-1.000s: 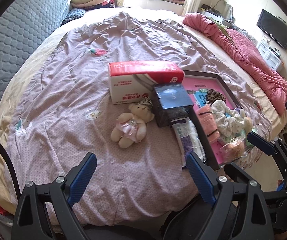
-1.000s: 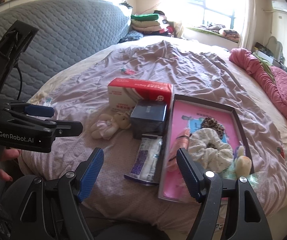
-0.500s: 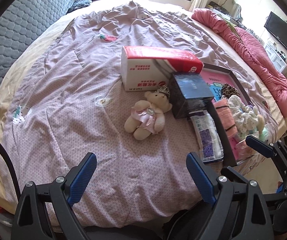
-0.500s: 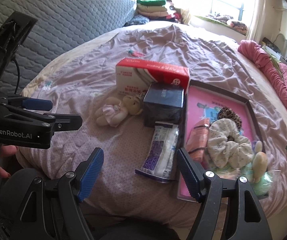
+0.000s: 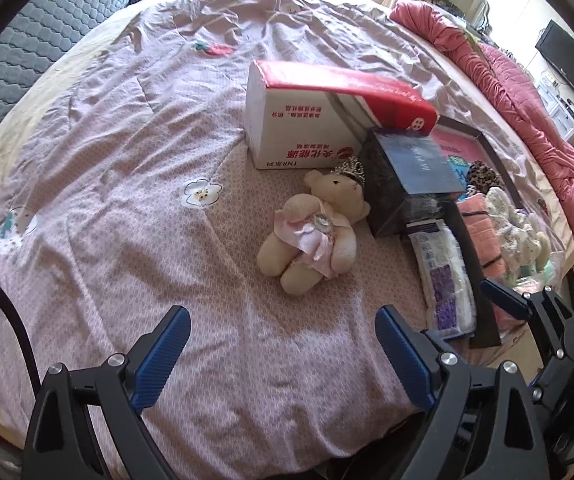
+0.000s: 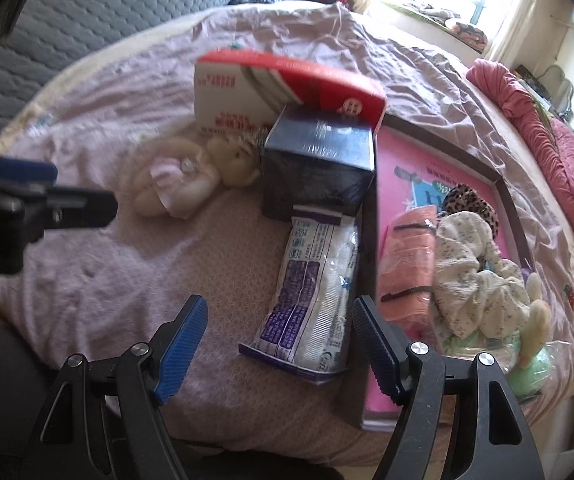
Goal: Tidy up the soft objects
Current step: 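Grasp the tiara plush bear with the left tool while the right tool grasps the pad pack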
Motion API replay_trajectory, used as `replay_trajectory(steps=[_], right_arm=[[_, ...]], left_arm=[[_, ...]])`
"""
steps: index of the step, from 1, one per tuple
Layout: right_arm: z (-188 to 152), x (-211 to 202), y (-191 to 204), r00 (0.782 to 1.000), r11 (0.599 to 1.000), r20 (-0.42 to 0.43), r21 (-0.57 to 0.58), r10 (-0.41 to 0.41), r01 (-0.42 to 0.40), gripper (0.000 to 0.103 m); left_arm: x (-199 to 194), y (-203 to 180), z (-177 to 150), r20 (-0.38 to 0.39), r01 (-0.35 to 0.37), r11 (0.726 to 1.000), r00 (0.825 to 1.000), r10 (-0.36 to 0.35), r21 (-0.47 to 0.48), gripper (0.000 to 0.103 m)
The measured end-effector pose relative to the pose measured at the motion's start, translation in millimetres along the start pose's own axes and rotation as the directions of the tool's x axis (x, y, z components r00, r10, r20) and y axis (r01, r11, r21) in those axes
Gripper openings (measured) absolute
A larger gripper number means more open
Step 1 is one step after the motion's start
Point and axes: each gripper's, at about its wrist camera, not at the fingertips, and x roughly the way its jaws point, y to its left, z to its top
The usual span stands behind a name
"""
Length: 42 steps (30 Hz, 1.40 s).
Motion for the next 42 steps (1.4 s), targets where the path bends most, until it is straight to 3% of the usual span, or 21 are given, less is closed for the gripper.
replay_trajectory(steps=[8, 13, 17, 21, 26, 30, 36, 42], right_arm=[[6, 25, 5, 0.997, 0.997, -0.035, -0.021, -0.072, 0.071, 0.076], [9, 36, 9, 0.989, 0.987, -0.032, -0.073, -0.146, 0.143, 0.068], [14, 46, 12, 0.975, 0.967, -0.033, -0.139, -0.219, 0.213, 0.053], [16, 53, 11, 0.978, 0.967, -0.045, -0.166, -0.205, 0.195, 0.052], [17, 45, -15, 0.999, 0.996, -0.029, -0.074, -0.044, 0.041, 0.049], [17, 38, -42, 0.992, 0.989, -0.008, 0.074, 0.127, -0.126, 0.048], [14, 32, -59, 0.961, 0.942, 0.025, 0.191, 0.277, -0.276, 0.048], [10, 21, -61, 0.945, 0.912, 0.054, 0.250, 0.324, -0.327, 0.048]], left_arm=[[32, -3, 22, -0.056, 0.005, 0.998, 0.998, -0.001, 0.063, 0.094], [45, -4, 32, -0.075, 0.021, 0.997, 0.997, -0.015, 0.079, 0.094], [53, -9, 37, -0.086, 0.025, 0.994, 0.996, -0.016, 0.109, 0.094], [61, -14, 43, -0.098, 0.037, 0.991, 0.995, -0.025, 0.131, 0.094], [73, -23, 49, -0.118, 0.054, 0.984, 0.992, -0.034, 0.167, 0.094], [80, -31, 53, -0.115, 0.049, 0.982, 0.993, -0.028, 0.183, 0.089], [88, -45, 56, -0.106, -0.020, 0.974, 0.993, 0.045, 0.225, 0.061], [77, -24, 56, -0.091, 0.089, 0.990, 0.993, -0.080, 0.107, 0.044]])
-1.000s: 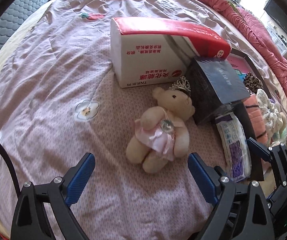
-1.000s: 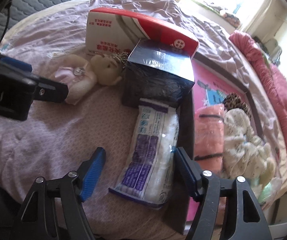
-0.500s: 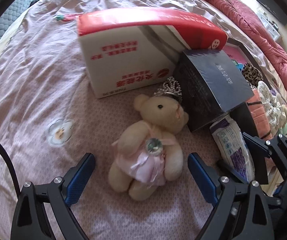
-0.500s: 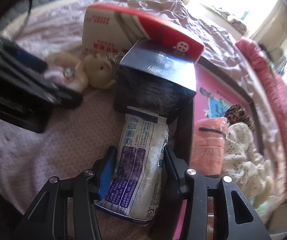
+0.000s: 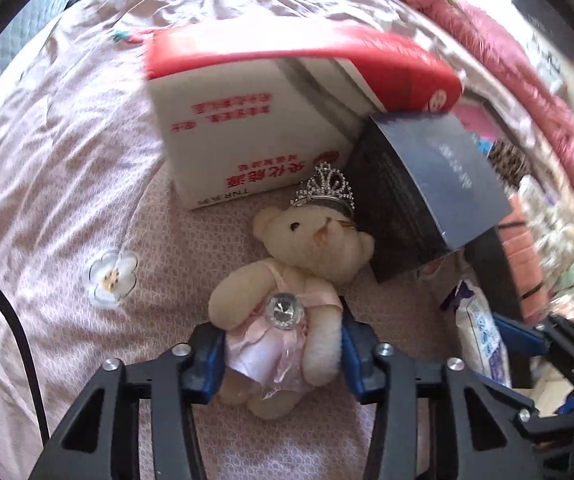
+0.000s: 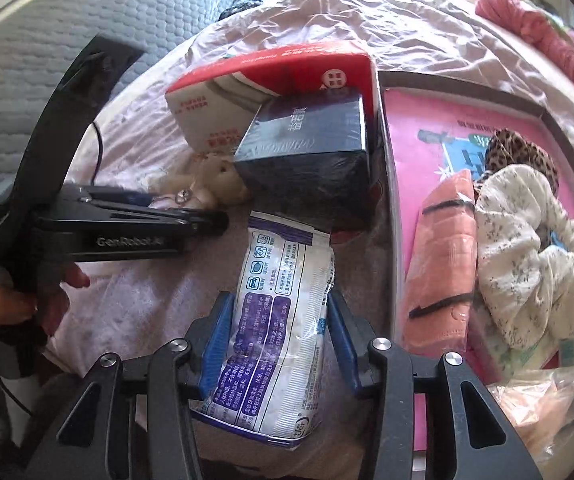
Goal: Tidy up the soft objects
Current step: 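Grasp the tiara plush bear with the left tool while the right tool grasps the pad pack, then carry the plush bear with the left tool while the right tool carries the pad pack over the tray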
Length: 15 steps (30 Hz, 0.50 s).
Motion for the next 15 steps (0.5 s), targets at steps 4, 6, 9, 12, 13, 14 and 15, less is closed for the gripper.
replay_trajectory(steps=[4, 6, 9, 12, 13, 14, 15], right_arm=[[-2, -14, 2, 0.999, 1.000, 0.034, 0.017, 0.020, -0.021, 0.048], [-1, -20, 3, 0.999, 0.999, 0.046, 0.020, 0.026, -0.027, 0.048], [1, -30, 2, 0.997, 0.999, 0.070, 0.026, 0.026, -0.028, 0.048], [1, -43, 1, 0.995, 0.999, 0.095, 0.031, 0.025, -0.028, 0.048], [2, -46, 0, 0.994, 0.999, 0.102, 0.033, 0.025, -0.029, 0.048], [3, -50, 0, 0.993, 0.999, 0.112, 0.035, 0.023, -0.027, 0.048], [3, -53, -1, 0.993, 0.999, 0.119, 0.035, 0.022, -0.027, 0.048]], left_arm=[[-13, 6, -8, 0.027, 0.054, 0.998, 0.998, -0.053, -0.044, 0.043], [-21, 4, -14, 0.047, 0.056, 0.997, 0.997, -0.053, -0.048, 0.043], [-40, 0, -26, 0.071, 0.051, 0.997, 0.996, -0.047, -0.053, 0.043], [-62, -7, -38, 0.101, 0.038, 0.999, 0.994, -0.034, -0.035, 0.043], [-68, -11, -38, 0.109, 0.028, 0.999, 0.994, -0.025, -0.026, 0.043], [-74, -15, -38, 0.119, 0.016, 1.000, 0.993, -0.014, -0.016, 0.043], [-77, -24, -34, 0.127, 0.006, 1.000, 0.992, -0.004, -0.008, 0.043]])
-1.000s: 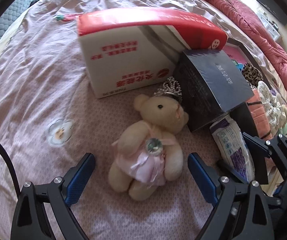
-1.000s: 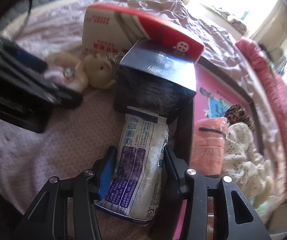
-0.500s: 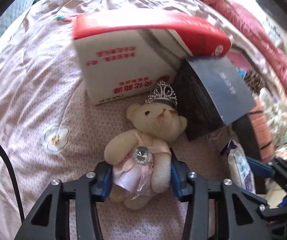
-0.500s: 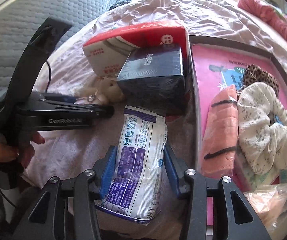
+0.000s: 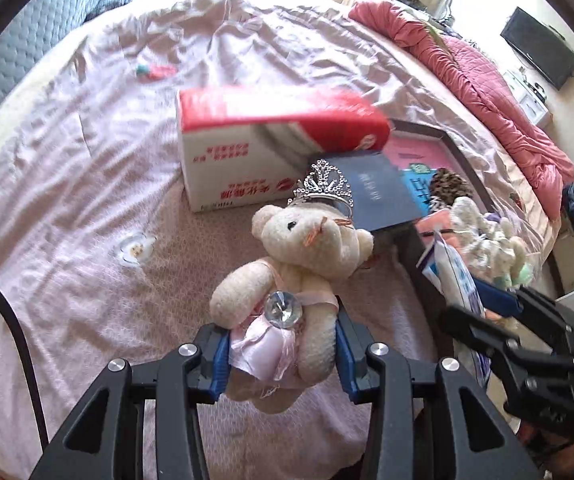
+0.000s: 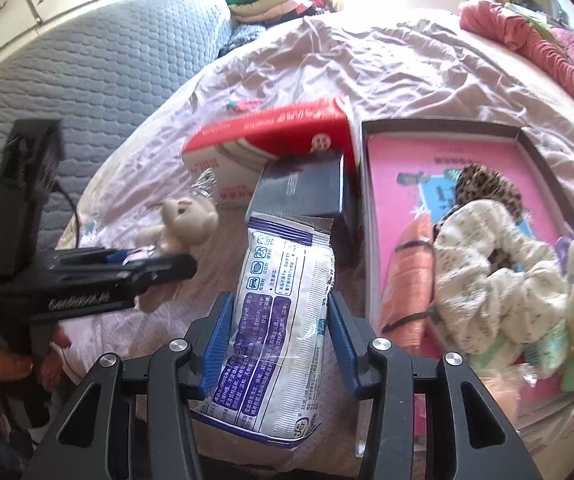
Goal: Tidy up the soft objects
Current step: 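Carry the plush bear with the left tool while the right tool carries the pad pack over the tray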
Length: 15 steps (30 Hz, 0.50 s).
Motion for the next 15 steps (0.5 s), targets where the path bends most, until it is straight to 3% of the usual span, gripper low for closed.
replay_trajectory(steps=[15], right_arm=[[5, -55, -3, 0.994, 1.000, 0.105, 0.013, -0.014, 0.012, 0.048]], left_arm=[[-57, -50, 1, 0.093, -0.009, 0.998, 0.996, 0.003, 0.057, 0.043]])
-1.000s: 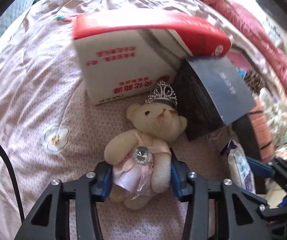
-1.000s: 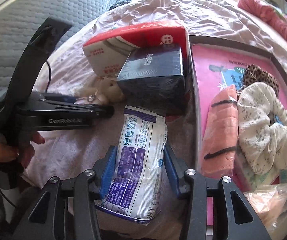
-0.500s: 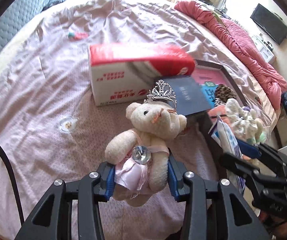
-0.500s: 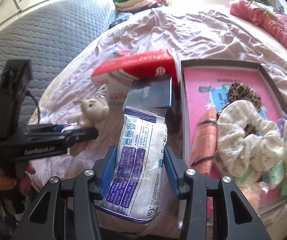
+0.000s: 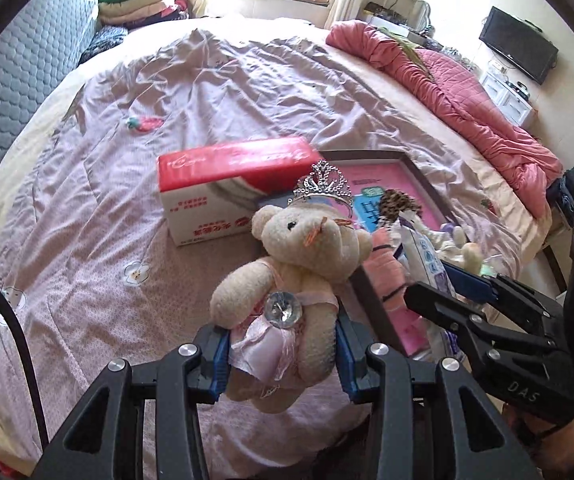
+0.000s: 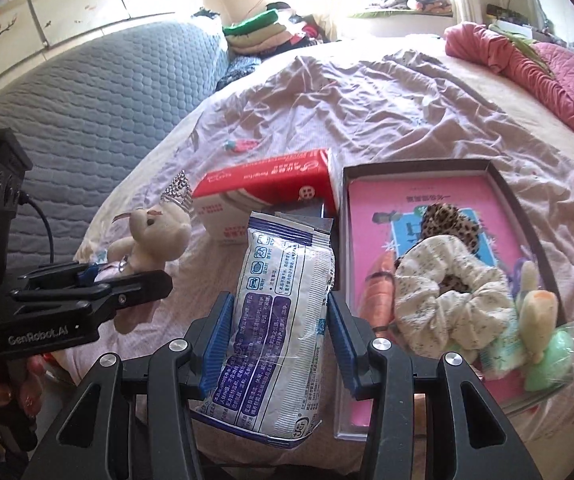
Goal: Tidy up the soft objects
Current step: 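Carry the plush bear with the left tool while the right tool carries the pad pack over the tray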
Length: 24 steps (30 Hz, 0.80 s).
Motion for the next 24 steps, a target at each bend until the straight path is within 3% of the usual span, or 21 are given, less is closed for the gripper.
replay_trajectory(steps=[11, 24], right_arm=[[0, -45, -37, 0.995, 0.997, 0.075, 0.049, -0.064, 0.061, 0.048], [-17, -58, -112, 0.984, 0.975, 0.050, 0.151, -0.173, 0.164, 0.048]], left_arm=[[-8, -50, 12, 0.022, 0.028, 0.998, 0.999, -0.029, 0.062, 0.043], [61, -112, 18, -0.106, 0.093, 0.988, 0.991, -0.080, 0.123, 0.043]])
